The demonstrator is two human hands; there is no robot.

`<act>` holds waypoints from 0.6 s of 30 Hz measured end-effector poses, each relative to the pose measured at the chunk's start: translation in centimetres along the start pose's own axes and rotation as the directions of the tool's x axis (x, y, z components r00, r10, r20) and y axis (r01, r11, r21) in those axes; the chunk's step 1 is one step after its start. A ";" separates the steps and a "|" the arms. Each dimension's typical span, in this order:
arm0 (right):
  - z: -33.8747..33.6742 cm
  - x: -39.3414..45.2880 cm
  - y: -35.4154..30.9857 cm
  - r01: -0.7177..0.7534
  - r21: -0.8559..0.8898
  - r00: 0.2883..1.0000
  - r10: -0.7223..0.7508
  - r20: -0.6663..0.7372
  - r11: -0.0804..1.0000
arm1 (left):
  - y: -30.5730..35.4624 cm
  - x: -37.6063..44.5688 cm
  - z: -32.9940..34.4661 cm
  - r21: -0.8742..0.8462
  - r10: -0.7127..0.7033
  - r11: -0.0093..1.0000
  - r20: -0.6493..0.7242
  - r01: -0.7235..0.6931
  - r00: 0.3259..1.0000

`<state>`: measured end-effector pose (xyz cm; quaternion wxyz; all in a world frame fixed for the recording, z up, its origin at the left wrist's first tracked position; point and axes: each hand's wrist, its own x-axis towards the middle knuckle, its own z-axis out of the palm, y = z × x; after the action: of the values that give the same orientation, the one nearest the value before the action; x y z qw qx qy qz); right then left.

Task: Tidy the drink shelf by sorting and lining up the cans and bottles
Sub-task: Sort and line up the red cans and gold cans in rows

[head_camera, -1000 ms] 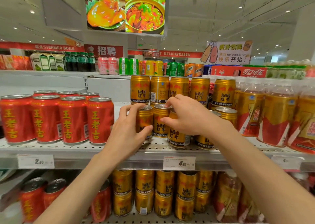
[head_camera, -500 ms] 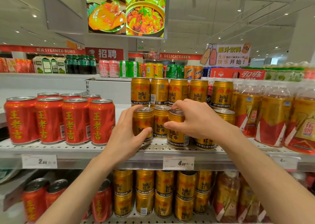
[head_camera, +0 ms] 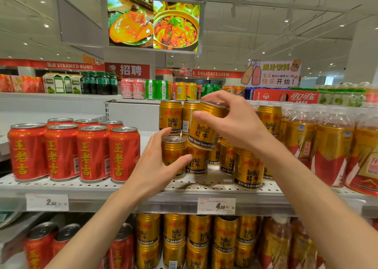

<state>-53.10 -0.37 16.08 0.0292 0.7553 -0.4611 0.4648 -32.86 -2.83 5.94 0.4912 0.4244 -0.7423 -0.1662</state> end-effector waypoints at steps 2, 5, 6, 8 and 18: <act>1.0 1.0 -0.5 0.017 0.028 1.000 -0.017 -0.013 0.999 | 0.2 0.2 0.0 -0.071 -0.039 0.997 0.005 0.040 0.999; 2.8 2.3 -0.9 0.034 0.049 0.999 -0.035 0.021 0.998 | 0.6 0.6 0.2 -0.145 -0.086 0.986 -0.002 0.085 0.996; 3.3 2.6 -1.0 0.039 0.056 0.998 -0.041 0.038 0.998 | 0.7 0.7 0.3 -0.160 -0.098 0.982 -0.007 0.095 0.995; 4.4 3.2 -1.1 0.045 0.072 0.997 -0.050 0.059 0.996 | 0.9 0.9 0.4 -0.198 -0.109 0.975 -0.018 0.103 0.994; 6.4 3.9 -0.9 0.015 0.098 0.995 -0.025 0.099 0.995 | 0.6 1.6 1.1 -0.307 -0.141 0.946 -0.088 0.107 0.986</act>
<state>-47.54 -5.47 15.60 -0.0259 0.7828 -0.4312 0.4479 -34.39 -3.94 6.81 0.5783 0.3988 -0.6522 -0.2847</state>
